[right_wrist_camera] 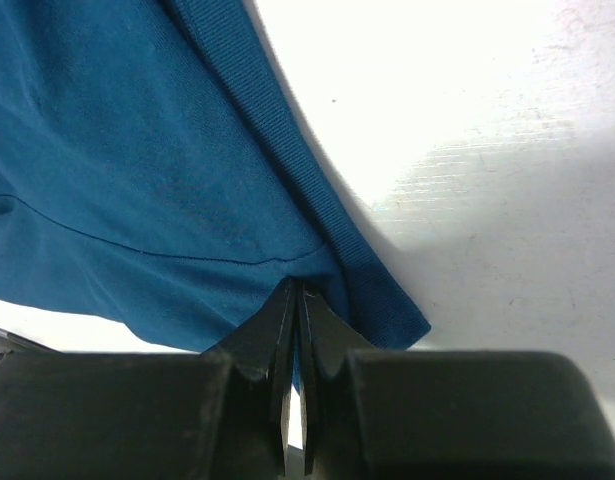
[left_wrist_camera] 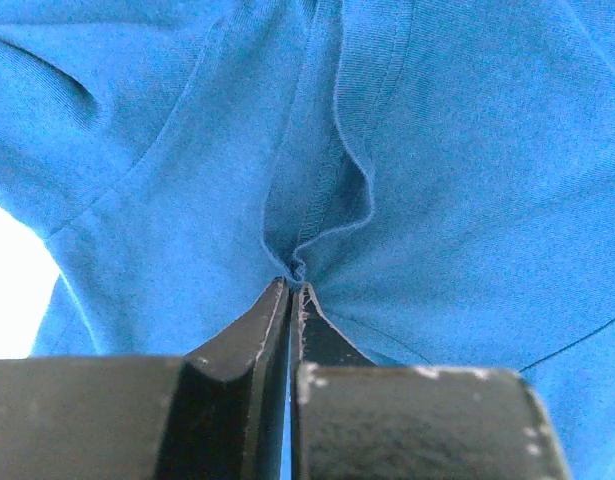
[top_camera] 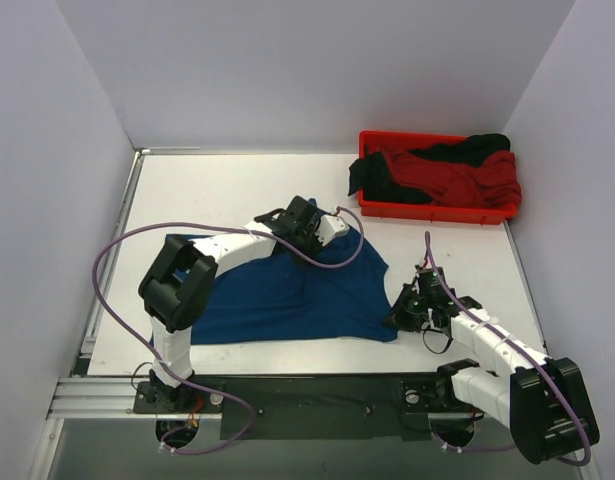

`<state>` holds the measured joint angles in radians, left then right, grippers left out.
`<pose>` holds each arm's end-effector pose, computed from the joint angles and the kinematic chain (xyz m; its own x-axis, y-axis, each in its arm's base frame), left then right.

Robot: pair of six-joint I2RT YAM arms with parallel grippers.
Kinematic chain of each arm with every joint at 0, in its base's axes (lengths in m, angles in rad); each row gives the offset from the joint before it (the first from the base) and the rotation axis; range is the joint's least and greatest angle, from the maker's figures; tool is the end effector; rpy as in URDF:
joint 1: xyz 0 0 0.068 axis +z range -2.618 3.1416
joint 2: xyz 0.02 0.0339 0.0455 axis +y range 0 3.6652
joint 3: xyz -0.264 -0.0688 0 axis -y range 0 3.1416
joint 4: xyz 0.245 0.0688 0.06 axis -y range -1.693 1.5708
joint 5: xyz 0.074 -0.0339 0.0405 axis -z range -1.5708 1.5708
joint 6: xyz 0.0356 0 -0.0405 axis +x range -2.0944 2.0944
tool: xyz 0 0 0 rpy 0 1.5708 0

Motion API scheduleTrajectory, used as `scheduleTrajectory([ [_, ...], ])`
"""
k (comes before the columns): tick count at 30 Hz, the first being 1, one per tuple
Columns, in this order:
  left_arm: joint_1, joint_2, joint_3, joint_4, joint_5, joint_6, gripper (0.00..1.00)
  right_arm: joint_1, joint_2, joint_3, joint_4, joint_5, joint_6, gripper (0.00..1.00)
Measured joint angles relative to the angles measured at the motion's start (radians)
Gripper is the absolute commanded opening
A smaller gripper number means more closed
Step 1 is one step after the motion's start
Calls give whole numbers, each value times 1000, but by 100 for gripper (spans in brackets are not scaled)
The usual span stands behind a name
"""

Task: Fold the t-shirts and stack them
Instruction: Fold the flattened tshirt in 1/3 of the way, then grap the side of the flattened tshirt furthest away from the robot with both arms

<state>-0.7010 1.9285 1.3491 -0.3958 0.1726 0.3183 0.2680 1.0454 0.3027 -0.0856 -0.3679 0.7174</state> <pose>0.3105 -0.2701 0.1866 -0.3789 0.7233 -0.5773 0.8714 0.4889 0.0405 0.1713 0.0603 0.1414 -0.8520 0.4022 -0.3353 0.1042 0.7577 0.6442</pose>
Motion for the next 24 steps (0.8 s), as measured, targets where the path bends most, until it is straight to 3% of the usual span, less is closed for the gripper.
scheduleTrajectory([
  [3, 0, 0, -4, 0, -2, -5, 38, 0, 0, 0, 0, 0, 1, 0],
  [7, 4, -3, -6, -4, -18, -17, 47, 7, -9, 13, -13, 5, -6, 22],
  [9, 10, -19, -12, -13, -21, -16, 61, 21, -27, 31, -47, 28, -25, 32],
  [11, 19, -58, -21, -33, -23, 1, 67, 48, -69, 81, -135, 77, -66, 41],
  [14, 48, -150, -27, -71, -32, 30, 70, 69, -132, 204, -227, 132, -135, 51],
  [18, 153, -276, -27, -108, -33, 59, 70, 75, -123, 447, -260, 177, -260, 52],
  [24, 488, -355, -38, -140, -49, 111, 67, 79, 188, 853, -279, 180, -454, 52],
])
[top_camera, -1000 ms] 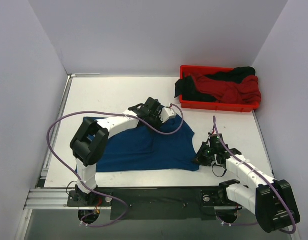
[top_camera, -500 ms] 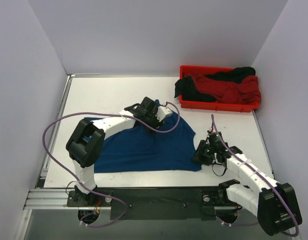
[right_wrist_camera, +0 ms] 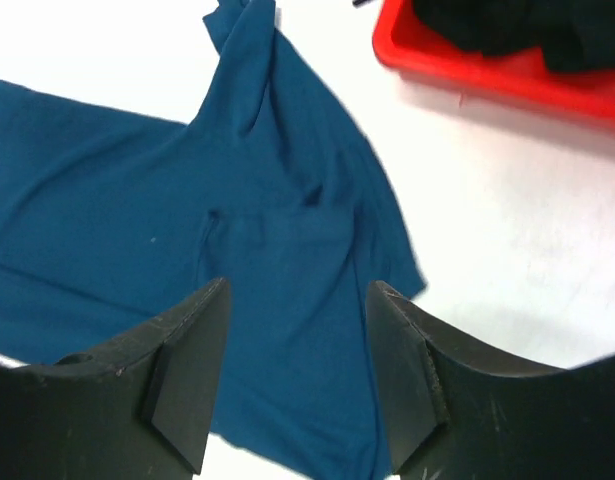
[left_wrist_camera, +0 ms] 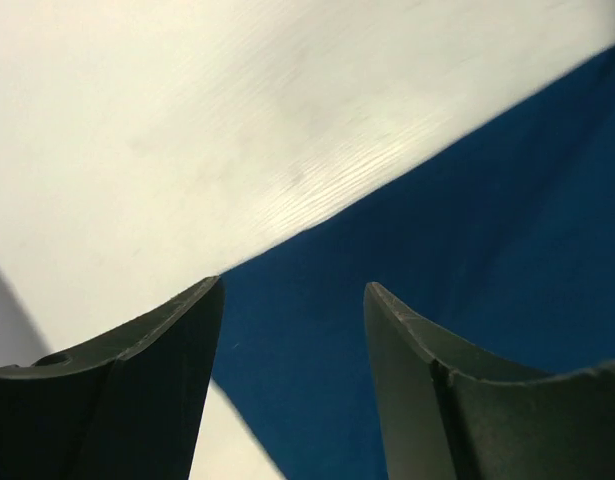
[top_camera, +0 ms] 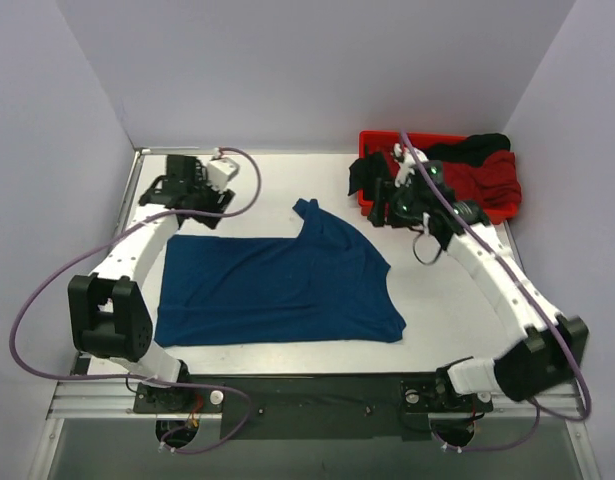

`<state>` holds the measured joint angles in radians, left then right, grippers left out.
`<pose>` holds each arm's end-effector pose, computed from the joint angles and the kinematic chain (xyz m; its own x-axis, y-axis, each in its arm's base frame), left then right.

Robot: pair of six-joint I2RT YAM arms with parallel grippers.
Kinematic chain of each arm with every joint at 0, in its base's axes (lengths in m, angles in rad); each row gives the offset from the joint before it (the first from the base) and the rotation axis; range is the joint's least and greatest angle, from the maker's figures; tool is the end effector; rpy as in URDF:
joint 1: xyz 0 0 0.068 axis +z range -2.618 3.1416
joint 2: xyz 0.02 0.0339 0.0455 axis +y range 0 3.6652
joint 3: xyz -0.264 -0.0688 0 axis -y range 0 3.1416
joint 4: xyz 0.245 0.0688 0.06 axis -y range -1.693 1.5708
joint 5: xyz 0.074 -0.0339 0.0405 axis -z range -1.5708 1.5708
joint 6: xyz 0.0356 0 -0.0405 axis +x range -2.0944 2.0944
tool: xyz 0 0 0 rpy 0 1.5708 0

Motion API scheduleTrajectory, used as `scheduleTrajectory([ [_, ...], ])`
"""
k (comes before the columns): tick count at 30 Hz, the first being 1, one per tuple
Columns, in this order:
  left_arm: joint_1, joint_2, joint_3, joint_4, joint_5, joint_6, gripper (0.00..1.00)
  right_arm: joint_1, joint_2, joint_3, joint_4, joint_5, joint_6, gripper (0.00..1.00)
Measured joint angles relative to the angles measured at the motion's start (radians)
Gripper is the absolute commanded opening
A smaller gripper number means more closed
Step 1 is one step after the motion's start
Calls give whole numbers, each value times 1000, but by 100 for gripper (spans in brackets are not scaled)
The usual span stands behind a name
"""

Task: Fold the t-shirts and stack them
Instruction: Grap the side of the flattened tshirt furthest away from the robot with both arms

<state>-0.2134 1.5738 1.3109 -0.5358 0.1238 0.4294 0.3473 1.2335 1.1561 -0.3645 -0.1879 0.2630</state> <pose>0.3404 -0.0783 0.2934 -0.5141 0.5341 -0.6711 0.5591 0.8020 0.2100 0.2611 0.1016 0.3569 -0.5165 0.0847 -0.8521 -0.3716 0.8743 0.3121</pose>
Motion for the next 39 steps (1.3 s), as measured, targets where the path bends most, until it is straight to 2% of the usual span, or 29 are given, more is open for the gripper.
scheduleTrajectory([
  [8, 370, 66, 6, -53, -11, 143, 66, 30, 636, 478, -42, 2, -153, 49],
  [11, 423, 117, 6, -60, -29, 217, 67, 49, 849, 653, -84, -2, -194, 50],
  [17, 411, 238, 71, -106, -36, 343, 68, 67, 1154, 951, -188, -1, -271, 51],
  [24, 400, 451, 287, -150, 7, 419, 68, 69, 1232, 1034, -279, 5, -327, 49],
  [31, 367, 526, 294, -219, 19, 564, 68, 67, 1245, 1056, -316, -1, -349, 46],
  [35, 352, 541, 294, -262, 38, 624, 67, 71, 1283, 1096, -322, 0, -364, 35],
  [37, 352, 547, 300, -278, 37, 645, 66, 73, 1288, 1107, -323, 4, -369, 27],
  [38, 352, 550, 304, -286, 37, 656, 65, 73, 1289, 1108, -326, 4, -369, 20],
  [39, 352, 552, 308, -297, 37, 668, 55, 73, 1291, 1108, -328, 4, -369, 16],
])
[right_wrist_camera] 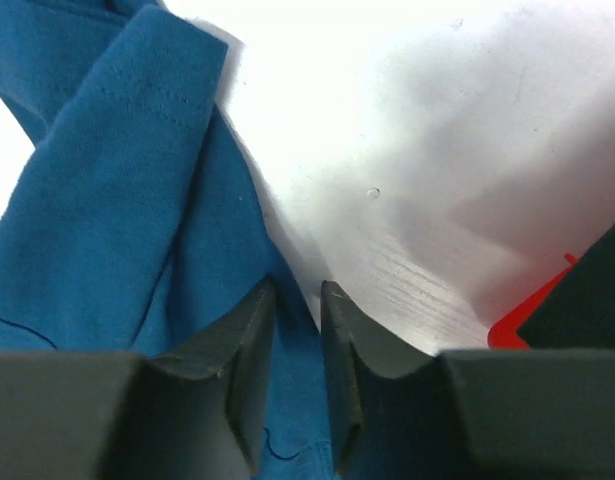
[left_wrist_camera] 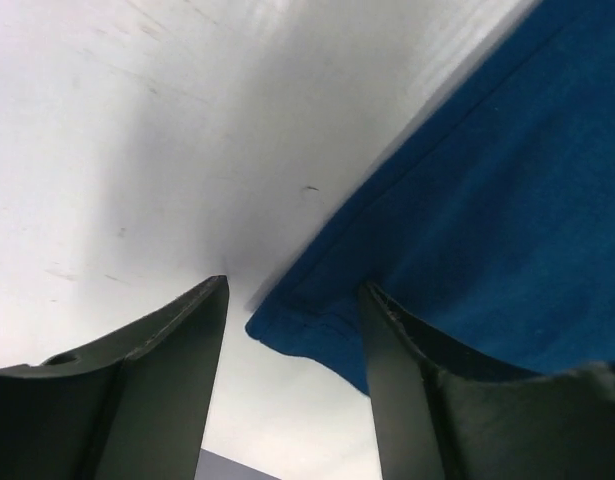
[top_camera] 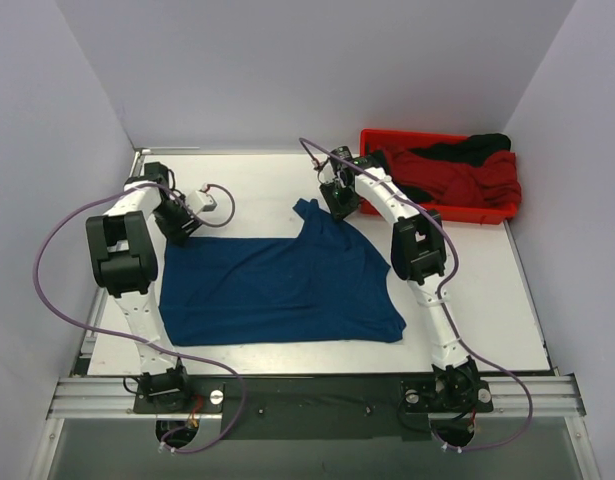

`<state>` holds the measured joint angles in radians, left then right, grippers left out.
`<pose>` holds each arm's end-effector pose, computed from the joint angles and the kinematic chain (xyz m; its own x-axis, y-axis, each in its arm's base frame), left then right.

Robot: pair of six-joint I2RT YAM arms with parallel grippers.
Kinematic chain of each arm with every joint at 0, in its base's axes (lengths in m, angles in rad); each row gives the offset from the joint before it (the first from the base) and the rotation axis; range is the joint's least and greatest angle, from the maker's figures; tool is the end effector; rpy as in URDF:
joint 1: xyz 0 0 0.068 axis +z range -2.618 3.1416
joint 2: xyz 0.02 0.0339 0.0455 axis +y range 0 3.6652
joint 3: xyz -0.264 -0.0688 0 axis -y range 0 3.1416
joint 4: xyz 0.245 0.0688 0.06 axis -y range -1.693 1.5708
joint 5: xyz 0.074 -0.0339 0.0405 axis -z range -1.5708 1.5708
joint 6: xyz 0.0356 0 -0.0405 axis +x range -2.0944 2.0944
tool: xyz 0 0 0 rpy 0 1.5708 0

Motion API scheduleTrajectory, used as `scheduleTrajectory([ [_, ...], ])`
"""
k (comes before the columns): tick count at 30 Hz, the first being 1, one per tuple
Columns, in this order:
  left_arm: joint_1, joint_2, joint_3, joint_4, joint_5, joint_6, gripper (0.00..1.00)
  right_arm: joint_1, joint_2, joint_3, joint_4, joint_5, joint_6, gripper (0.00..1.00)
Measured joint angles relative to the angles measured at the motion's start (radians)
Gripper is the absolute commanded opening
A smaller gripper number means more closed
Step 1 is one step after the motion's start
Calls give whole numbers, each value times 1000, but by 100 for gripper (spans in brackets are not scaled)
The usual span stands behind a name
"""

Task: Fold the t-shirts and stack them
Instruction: Grap the side of the flattened tshirt furthest away from the robot with both arms

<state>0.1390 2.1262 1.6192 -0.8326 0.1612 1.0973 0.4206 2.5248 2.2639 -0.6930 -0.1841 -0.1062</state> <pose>0.4242 0.0536 0.1651 -0.5289 0.8130 -0.2435 0.8122 0.5681 0.1327 0.4999 0.2308 0.1721 -0.6876 -0.4217 -0.5911 -0.5742 0.8141 0.0872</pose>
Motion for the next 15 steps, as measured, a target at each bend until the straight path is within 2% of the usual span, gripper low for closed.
scheduleTrajectory([
  [1, 0, 1, 1, -10, 0, 14, 48, 0, 1, 0, 0, 1, 1, 8],
  [2, 0, 1, 1, -24, -1, 24, 30, 0, 1, 0, -2, 0, 0, 4],
  [3, 0, 2, 1, -39, -3, 35, 22, 0, 1, 0, -2, 0, -1, 0],
  [4, 0, 2, 0, -52, -5, 40, 0, 0, 1, 0, -4, -2, 1, 0],
  [10, 0, -6, -9, -39, -17, -3, 0, 3, -34, -53, 0, -6, 11, 0],
  [15, 0, -128, -159, 88, -33, -60, 0, 22, -237, -311, 47, -1, 27, 0],
])
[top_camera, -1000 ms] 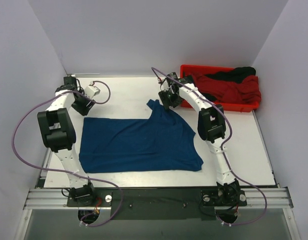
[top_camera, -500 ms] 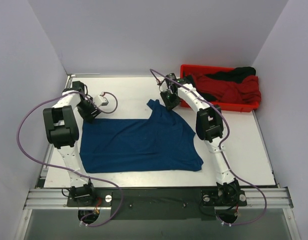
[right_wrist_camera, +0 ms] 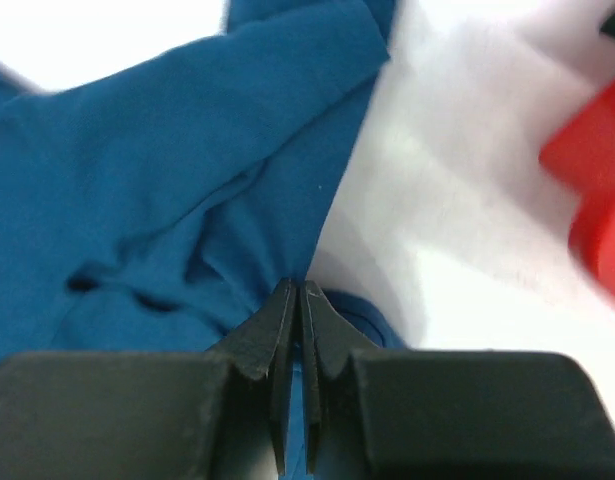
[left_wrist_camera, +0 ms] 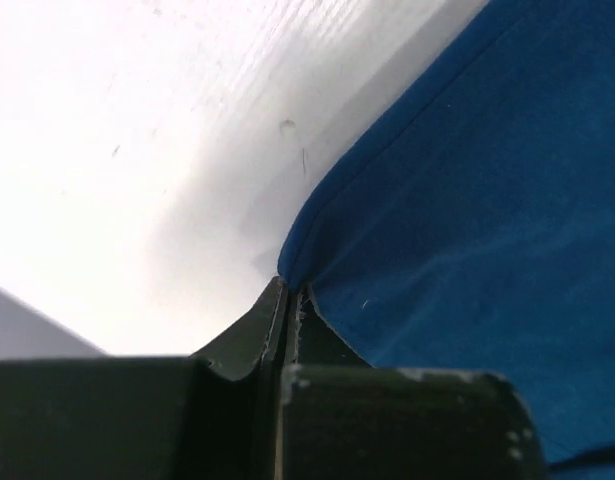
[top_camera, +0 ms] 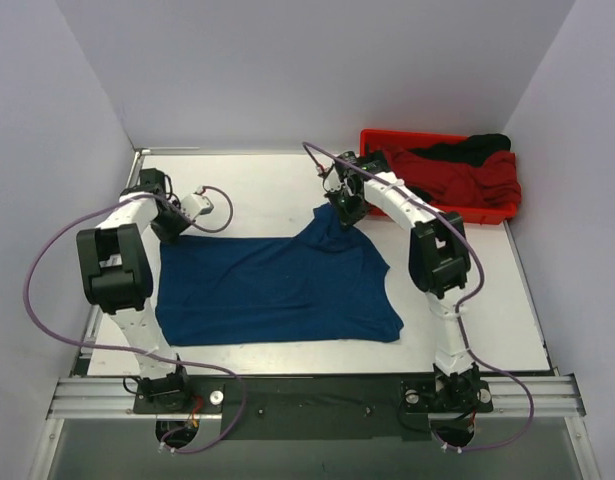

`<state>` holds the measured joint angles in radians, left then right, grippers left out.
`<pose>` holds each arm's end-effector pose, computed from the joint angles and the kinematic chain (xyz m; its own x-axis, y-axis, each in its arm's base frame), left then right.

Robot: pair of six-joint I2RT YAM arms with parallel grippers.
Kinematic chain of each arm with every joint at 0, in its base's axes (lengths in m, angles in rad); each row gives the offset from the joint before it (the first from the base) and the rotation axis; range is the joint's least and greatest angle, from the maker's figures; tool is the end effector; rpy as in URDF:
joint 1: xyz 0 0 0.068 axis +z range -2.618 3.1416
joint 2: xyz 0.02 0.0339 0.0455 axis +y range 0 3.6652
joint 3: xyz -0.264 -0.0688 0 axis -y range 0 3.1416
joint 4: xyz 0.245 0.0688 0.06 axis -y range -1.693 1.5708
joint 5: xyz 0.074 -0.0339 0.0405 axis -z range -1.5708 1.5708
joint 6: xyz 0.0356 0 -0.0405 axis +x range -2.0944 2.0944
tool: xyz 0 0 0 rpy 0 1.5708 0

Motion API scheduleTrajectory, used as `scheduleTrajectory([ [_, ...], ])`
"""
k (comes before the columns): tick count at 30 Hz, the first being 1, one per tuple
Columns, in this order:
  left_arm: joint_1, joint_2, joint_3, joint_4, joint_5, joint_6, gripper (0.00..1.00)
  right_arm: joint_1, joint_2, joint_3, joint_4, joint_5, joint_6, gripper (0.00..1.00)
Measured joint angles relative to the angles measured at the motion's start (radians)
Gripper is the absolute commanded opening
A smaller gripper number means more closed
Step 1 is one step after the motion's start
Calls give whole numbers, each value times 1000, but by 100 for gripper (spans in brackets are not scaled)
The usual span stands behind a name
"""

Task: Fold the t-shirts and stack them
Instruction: Grap the side of the flattened tshirt furthest away from the robot with both arms, then fold the other side of the tshirt into a rectangle

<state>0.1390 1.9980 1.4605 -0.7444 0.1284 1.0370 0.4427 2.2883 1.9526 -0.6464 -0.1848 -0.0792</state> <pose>0.3985 0.0511 0.1751 -0.5702 0.7823 -0.2506 0.7657 0.6167 0.1828 0.4537 0.2223 0.1977 -0.7085 -0.4220 -0.5656 -0.5711 0.8137 0.1084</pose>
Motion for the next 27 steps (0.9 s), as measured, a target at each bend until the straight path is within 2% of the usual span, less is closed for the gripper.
scheduleTrajectory([
  [7, 0, -309, -259, 132, -16, -21, 0, 57, -428, -399, 132, 15, 53, 0],
  [11, 0, -451, -388, 144, -19, -5, 0, 74, -601, -607, 199, 30, 98, 0],
  [19, 7, -558, -564, 135, -31, 49, 0, 76, -773, -984, 275, 62, 192, 0],
  [23, 21, -558, -614, 160, -54, 74, 0, 74, -826, -1086, 312, 76, 223, 0],
  [27, 35, -516, -638, 210, -99, 98, 0, 55, -813, -1102, 338, 83, 240, 0],
])
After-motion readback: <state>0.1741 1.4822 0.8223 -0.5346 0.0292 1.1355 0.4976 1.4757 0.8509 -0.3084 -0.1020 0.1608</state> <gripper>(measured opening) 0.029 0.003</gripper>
